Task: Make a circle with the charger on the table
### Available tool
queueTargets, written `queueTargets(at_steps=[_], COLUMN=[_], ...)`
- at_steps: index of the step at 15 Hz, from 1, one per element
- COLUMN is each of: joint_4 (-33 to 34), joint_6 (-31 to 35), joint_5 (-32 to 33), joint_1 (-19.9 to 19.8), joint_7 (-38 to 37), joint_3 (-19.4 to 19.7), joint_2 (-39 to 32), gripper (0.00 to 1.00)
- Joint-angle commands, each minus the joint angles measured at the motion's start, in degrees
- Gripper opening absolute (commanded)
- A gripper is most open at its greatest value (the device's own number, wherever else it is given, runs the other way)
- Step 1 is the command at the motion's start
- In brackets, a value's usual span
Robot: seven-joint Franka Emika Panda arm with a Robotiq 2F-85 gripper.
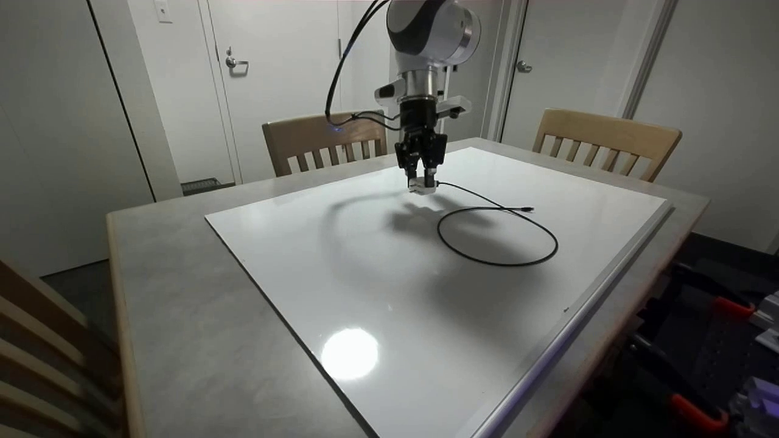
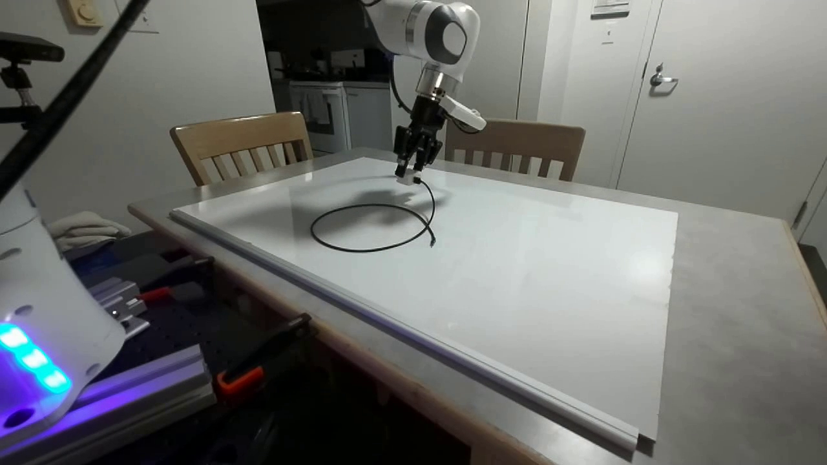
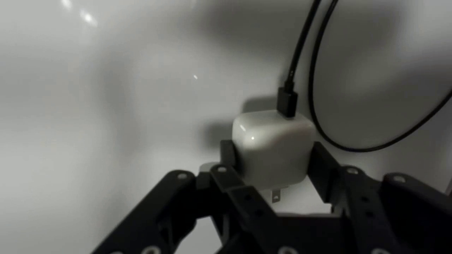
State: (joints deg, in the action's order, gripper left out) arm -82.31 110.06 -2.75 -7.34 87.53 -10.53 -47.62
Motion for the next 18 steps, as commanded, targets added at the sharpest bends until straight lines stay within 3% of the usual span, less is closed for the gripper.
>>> queueTargets(at_steps=[1,8,15,16,18], joint_4=[4.4,10.6,12.7,12.8,13.0], joint_6=[-4.7,-5.0,-4.2,-4.4,-4.5], joint_5=[3.0,8.2,8.8,8.7,8.6], joint_1=[2.6,6.9,7.5,7.4,7.3], joint_7=[5.6,9.6,8.6,8.4,8.4], joint_3=[0.5,1.5,2.7,2.8,3.0], joint_2=[-2.5,-7.7,-8.8,-8.7,-8.5], gripper=[0.28,0.28,0.28,0.72,0.85])
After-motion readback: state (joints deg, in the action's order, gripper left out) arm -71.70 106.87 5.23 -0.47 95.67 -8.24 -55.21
